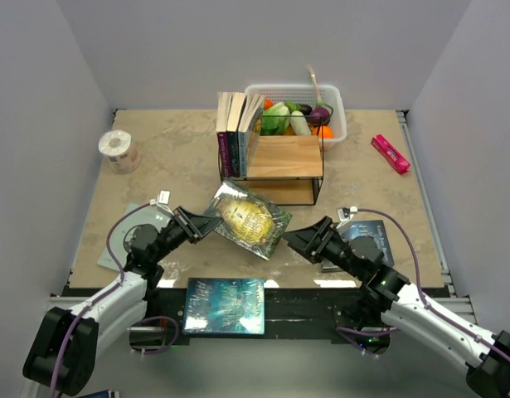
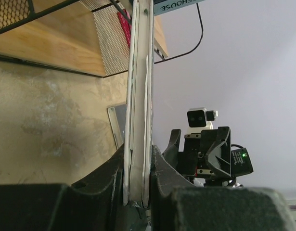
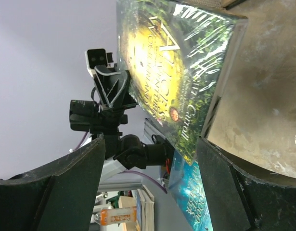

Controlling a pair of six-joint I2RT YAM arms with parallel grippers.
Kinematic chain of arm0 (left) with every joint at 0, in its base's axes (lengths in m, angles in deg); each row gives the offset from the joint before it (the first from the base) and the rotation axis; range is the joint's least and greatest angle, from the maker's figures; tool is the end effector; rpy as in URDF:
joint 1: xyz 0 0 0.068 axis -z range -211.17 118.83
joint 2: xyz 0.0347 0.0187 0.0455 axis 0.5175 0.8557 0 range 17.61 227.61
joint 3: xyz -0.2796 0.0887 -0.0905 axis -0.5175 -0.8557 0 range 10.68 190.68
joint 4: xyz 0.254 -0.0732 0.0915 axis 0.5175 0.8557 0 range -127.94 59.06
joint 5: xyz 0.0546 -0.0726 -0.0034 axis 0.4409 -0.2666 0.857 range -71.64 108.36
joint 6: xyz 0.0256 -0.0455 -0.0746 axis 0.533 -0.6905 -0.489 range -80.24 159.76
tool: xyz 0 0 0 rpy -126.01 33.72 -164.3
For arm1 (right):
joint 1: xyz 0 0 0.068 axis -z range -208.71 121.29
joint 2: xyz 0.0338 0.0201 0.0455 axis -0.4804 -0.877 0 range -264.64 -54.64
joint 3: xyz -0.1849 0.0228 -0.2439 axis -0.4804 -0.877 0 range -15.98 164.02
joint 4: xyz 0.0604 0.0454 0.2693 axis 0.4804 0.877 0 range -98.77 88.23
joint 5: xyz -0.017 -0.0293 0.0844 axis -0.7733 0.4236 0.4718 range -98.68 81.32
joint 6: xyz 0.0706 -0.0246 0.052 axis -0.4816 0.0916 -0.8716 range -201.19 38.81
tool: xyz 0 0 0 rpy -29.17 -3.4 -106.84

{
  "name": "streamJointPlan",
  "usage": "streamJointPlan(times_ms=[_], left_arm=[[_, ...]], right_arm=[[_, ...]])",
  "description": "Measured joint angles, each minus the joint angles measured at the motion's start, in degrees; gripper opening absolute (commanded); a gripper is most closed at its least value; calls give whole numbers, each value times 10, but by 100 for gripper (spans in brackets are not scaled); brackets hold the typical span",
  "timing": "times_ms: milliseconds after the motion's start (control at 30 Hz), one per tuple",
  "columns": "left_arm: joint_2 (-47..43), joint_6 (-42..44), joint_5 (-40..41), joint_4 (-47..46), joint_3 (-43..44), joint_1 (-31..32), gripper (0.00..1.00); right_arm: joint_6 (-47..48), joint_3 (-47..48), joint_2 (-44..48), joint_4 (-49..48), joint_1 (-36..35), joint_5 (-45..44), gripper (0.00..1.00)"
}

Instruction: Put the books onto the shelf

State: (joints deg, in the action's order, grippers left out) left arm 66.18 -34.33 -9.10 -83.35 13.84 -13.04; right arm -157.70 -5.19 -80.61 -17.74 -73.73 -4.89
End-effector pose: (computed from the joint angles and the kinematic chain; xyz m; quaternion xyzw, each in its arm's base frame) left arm 0.1754 -0.0969 0.1917 -0.1741 0.6854 -0.6113 0.3553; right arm 0.1209 0.1287 0.2164 0.1806 0.7221 0.5944 0.3044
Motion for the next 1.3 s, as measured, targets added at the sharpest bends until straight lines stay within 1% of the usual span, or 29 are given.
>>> streamJointPlan(times_ms=[267,400,567,700,800,900,933,1000,1033,1133,1233,1267,1300], left_arm=[[-2,-30,16,-21,-12,4,0],[-2,-35,24,-33,-12,8,0],[2,-39,29,-35,-12,12,0],[7,-40,37,-35,-12,19,0],[14,-43,41,-38,-12,24,0],[25,-39,44,-36,-12,28,0],[29,-39,47,-35,-12,29,0],[33,-39,50,-34,-12,31,0],[33,-38,52,-34,-12,33,0],[36,-39,55,-38,-12,36,0],[44,-42,63,-48,-12,38,0],[47,-43,68,-49,-12,37,0],[51,-43,73,-53,-12,36,0]], right_arm=[[-9,-50,2,-13,0,0,79],[-20,-79,-16,-50,0,1,78],[-30,-82,-91,-147,0,3,76],[-29,-82,-171,-233,0,6,74],[-27,-81,-267,-307,0,23,71],[-28,-80,-352,-370,-5,35,63],[-28,-79,-366,-386,-7,36,57],[-28,-79,-394,-427,-8,37,51],[-29,-79,-405,-449,-9,38,44],[-26,-74,-428,-491,-9,38,34],[-33,-65,-475,-552,-7,41,19],[-38,-65,-494,-574,-6,43,8],[-44,-65,-512,-595,-5,45,1]])
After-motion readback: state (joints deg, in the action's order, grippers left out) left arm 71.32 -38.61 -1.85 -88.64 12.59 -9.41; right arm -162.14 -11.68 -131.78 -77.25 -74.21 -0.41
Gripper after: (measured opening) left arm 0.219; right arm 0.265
